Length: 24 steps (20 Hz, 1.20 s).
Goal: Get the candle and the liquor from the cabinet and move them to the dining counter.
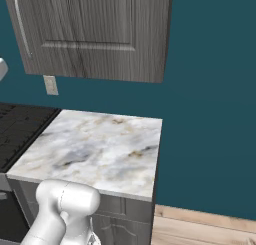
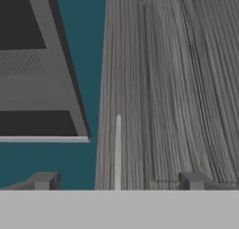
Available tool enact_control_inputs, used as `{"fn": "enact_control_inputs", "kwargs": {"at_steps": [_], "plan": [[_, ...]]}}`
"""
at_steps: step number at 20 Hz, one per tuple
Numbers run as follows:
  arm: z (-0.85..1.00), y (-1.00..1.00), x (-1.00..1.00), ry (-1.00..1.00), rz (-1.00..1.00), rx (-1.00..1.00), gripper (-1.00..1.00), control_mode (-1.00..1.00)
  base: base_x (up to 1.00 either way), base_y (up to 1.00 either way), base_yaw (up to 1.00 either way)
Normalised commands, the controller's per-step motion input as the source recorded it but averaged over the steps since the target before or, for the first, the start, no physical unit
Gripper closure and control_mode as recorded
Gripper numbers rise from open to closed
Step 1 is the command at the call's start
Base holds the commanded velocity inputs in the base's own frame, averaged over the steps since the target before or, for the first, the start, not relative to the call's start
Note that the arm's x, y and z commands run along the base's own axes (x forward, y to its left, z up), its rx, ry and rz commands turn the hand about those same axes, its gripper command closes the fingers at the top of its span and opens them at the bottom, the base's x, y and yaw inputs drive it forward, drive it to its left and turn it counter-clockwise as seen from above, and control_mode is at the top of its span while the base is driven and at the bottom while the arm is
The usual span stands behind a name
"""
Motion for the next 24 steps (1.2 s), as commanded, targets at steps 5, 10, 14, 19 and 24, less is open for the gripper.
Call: {"fn": "enact_control_inputs", "kwargs": {"at_steps": [5,10,14,19,24], "plan": [[0.0,0.08,0.18,-0.01,0.0,0.0,-1.0,-1.0,0.0,0.0,0.0],[0.0,0.03,0.33,0.0,0.0,0.0,-1.0,-1.0,0.0,0.0,0.0],[0.0,0.0,0.34,-0.01,-0.02,0.0,-1.0,-1.0,0.0,0.0,0.0],[0.0,0.0,0.38,0.0,-0.03,0.0,-1.0,-1.0,0.0,0.0,0.0],[0.0,0.0,0.41,0.0,-0.01,0.0,-1.0,-1.0,0.0,0.0,0.0]]}}
